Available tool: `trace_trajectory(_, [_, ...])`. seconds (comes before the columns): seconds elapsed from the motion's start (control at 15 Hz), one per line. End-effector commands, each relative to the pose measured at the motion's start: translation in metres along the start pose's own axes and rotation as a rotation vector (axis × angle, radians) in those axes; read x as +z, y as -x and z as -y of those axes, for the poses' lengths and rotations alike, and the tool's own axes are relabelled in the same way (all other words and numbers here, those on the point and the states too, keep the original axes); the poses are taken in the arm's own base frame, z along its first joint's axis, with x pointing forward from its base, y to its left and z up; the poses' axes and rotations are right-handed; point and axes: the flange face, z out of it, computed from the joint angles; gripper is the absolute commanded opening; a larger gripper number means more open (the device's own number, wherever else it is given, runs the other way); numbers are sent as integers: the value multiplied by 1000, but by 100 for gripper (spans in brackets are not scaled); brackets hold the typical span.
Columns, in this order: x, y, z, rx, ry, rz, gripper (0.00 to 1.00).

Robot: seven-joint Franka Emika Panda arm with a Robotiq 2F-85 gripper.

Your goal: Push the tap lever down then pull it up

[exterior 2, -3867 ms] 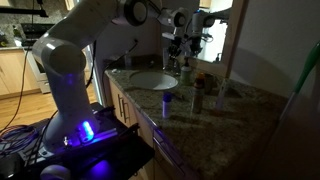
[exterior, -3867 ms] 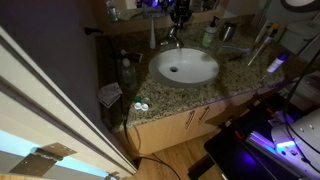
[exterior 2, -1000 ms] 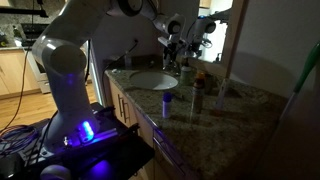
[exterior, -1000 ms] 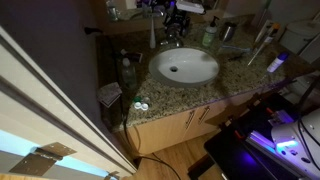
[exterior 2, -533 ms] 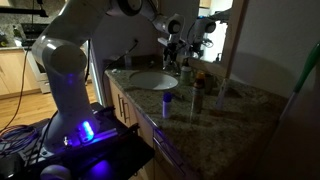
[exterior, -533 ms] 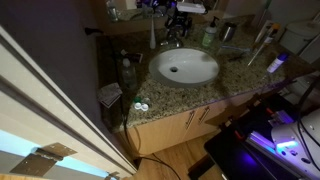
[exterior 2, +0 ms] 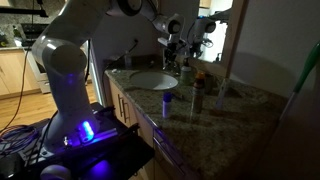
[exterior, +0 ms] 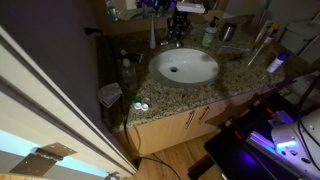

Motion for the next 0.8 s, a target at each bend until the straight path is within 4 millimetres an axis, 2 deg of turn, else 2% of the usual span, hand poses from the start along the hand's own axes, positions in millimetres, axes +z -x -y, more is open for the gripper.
trace_trajectory(0.0, [-2,-2,-1,21,10,-31,18])
trace_trajectory(0.13, [-3,-4,-4,34,13,-36,5])
trace_trajectory(0.33, [-3,-5,-1,57,-23,-48,7])
trace_trajectory(0.4, [-60,12,-24,65,-40,-55,7])
trace_trajectory(0.6, [-95,6,-41,117,-111,-162,7])
trace_trajectory(0.73, [-101,5,-52,146,-134,-182,7])
